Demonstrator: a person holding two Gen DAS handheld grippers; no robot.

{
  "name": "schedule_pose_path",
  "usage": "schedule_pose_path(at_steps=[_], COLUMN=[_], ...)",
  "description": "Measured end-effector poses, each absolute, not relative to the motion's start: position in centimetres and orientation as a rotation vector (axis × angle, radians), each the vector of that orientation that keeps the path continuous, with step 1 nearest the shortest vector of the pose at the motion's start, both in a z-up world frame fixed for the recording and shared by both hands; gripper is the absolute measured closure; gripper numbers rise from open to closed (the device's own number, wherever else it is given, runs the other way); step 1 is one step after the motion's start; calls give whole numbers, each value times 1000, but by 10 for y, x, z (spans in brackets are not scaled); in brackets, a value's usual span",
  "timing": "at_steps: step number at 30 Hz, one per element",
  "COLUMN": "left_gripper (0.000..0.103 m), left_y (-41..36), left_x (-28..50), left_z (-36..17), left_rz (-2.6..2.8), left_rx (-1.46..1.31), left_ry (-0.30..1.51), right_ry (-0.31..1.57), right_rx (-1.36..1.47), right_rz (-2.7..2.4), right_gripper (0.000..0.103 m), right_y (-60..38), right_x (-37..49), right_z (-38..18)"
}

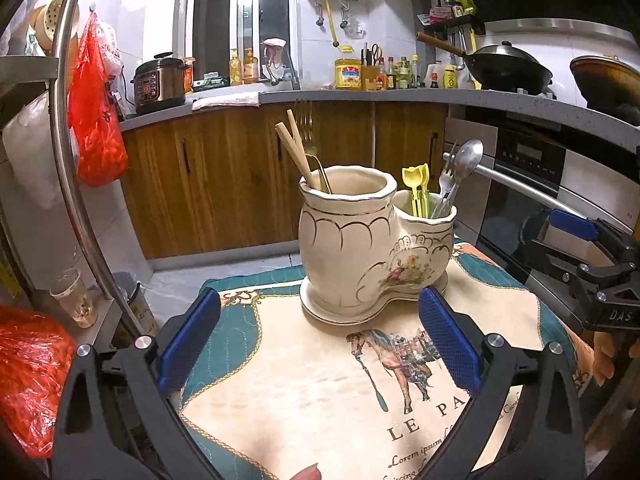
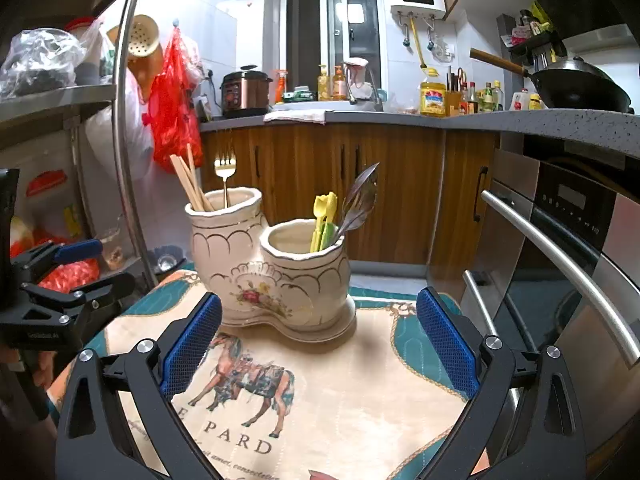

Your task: Organize utensils

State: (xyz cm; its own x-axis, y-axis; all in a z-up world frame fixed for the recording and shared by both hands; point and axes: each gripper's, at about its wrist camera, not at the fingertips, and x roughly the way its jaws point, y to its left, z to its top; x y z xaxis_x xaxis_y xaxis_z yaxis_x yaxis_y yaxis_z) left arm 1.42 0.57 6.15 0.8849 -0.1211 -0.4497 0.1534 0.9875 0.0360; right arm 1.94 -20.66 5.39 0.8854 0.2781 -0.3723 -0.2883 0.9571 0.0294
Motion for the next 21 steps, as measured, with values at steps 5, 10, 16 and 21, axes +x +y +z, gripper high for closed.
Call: schedule_pose_path(at_steps=[5, 10, 16, 21], left_gripper=[6, 6, 6, 6], left_y=[7, 7, 7, 7], left_x=[13, 13, 14, 14], left_z=[61, 61, 62, 62], left_rz=[-142, -142, -142, -143], left_rx=[69, 71, 76, 74], left_ry=[458, 459, 460, 460], right_ry=[387, 388, 392, 394], right_rx=[-28, -30, -30, -30], right_rz=[296, 294, 297, 297], right_gripper=[6, 6, 6, 6], right_y=[-205, -205, -203, -202], right_x=[21, 20, 21, 21], right_z=[53, 53, 51, 51])
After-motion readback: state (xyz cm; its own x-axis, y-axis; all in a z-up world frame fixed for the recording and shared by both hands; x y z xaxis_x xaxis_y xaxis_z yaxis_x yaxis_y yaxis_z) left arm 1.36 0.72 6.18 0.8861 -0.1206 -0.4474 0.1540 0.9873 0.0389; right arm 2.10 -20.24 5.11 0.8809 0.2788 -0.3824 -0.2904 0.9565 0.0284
